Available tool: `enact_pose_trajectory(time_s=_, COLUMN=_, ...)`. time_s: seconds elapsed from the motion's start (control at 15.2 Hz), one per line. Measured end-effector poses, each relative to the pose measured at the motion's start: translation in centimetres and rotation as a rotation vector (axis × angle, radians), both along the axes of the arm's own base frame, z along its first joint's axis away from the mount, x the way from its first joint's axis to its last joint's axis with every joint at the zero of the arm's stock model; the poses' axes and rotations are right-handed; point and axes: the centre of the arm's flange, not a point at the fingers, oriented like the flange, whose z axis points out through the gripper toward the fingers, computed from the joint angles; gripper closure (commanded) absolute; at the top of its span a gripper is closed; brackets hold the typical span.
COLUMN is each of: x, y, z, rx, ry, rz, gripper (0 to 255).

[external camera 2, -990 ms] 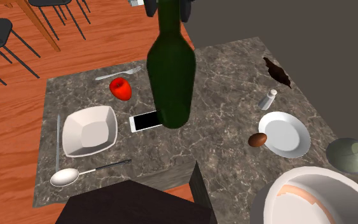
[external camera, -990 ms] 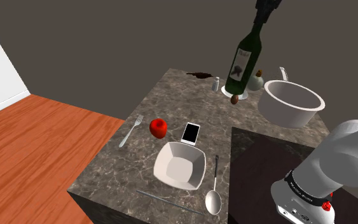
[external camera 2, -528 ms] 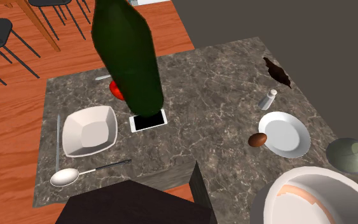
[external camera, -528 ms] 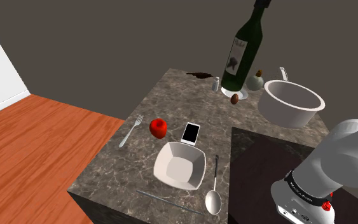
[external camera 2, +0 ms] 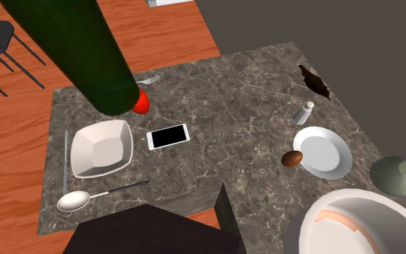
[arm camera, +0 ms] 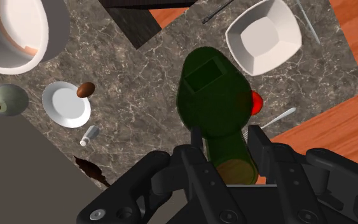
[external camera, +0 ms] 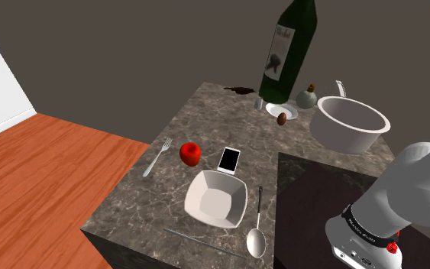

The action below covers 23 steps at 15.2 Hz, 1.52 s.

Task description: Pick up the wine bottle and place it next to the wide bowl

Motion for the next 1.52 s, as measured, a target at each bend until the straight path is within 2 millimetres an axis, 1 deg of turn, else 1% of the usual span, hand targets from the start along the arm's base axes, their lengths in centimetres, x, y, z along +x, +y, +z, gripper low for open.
enact_pose_trajectory(time_s=0.13, x=-0.1, y=0.5, z=-0.2, rx=0.001, ry=0.001, rz=-0.001, gripper=255)
enact_pose_trajectory(time_s=0.4, x=-0.1, y=0.7, z=-2.1, rx=0.001, ry=0.002, rz=-0.002, gripper=255)
enact_pose_trajectory(time_s=1.52, x=-0.2, y=0.7, z=-11.2, rx=0.001, ry=0.002, rz=-0.002, gripper=255)
